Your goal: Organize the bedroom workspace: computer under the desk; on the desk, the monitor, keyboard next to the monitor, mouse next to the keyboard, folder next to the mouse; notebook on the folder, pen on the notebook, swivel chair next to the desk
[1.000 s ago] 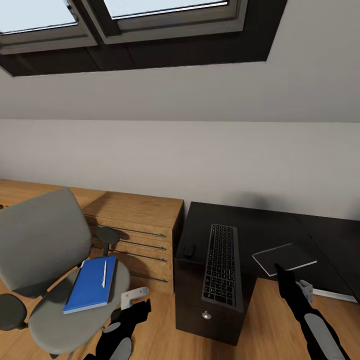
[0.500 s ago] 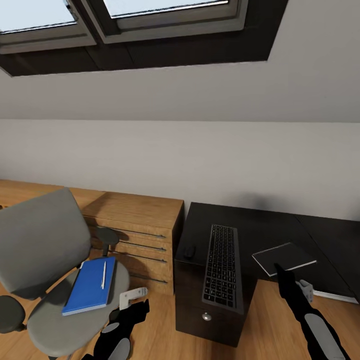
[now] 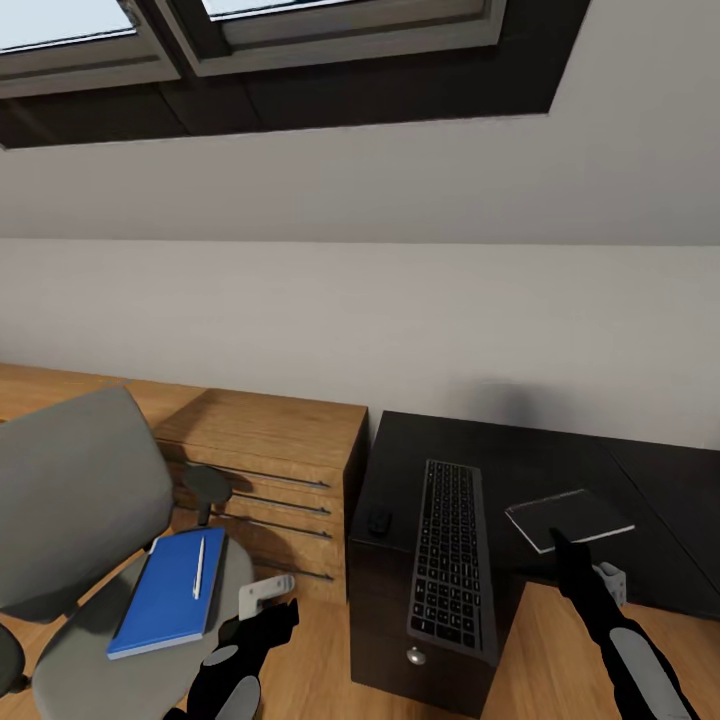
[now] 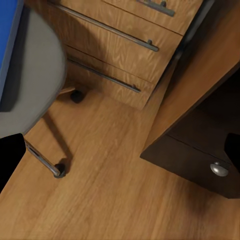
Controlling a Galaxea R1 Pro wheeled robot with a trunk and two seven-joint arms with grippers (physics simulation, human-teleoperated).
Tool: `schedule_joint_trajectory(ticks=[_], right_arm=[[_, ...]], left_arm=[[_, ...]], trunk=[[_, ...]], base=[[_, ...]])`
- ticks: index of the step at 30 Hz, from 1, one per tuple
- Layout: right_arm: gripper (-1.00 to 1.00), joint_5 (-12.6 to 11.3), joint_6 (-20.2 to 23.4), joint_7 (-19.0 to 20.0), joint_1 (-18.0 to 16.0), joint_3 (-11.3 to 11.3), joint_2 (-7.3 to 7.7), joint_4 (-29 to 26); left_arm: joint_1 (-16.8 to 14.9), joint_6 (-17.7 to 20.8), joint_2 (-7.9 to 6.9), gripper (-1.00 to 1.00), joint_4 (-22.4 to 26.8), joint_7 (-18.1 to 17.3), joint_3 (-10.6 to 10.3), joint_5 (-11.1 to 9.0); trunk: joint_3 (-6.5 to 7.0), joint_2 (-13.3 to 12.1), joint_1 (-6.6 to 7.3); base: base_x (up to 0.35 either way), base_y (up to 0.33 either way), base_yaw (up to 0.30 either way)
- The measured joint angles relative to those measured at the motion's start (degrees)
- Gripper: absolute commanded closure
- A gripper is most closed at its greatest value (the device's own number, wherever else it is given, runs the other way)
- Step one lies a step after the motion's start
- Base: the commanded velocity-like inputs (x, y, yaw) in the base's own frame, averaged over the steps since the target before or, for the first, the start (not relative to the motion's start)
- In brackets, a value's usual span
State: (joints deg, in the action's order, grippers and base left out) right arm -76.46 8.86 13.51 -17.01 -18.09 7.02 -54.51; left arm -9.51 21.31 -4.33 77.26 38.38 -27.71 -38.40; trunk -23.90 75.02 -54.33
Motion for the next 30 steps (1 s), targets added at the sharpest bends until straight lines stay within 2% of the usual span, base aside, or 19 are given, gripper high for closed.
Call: schedule_joint_trajectory(ticks=[1,5,11,30], right_arm=[[1.00,-6.0,0.0,-1.0,0.0,0.0,0.05,0.0],[1.00,-7.6,0.0,-1.8,0.0,0.0,0.09,0.0],[1.00,-8.2,0.0,-2.2,0.0,0.0,0.11,0.0],[1.00,-8.2,0.0,-2.3,0.0,0.0,0.11,0.1]], left_arm=[[0.0,0.0,0.03,-1.00,0.2,0.0,0.1,0.0],[0.0,0.0,0.07,-1.00,1.3,0.0,0.1,0.0],[0.0,0.0,0.16,-1.00,2.2,0.1,0.1,-0.1],[0.0,0.0,0.17,-1.00,2.3,0.1,0.2,-0.2]], trunk=[[0.00,0.0,0.00],[0.00,0.0,0.00],[0.00,0.0,0.00],[-3.41,7.6,-4.17]], base=[[0.007,0.000,0.000],[0.004,0.000,0.000],[0.000,0.000,0.000],[0.000,0.000,0.000]])
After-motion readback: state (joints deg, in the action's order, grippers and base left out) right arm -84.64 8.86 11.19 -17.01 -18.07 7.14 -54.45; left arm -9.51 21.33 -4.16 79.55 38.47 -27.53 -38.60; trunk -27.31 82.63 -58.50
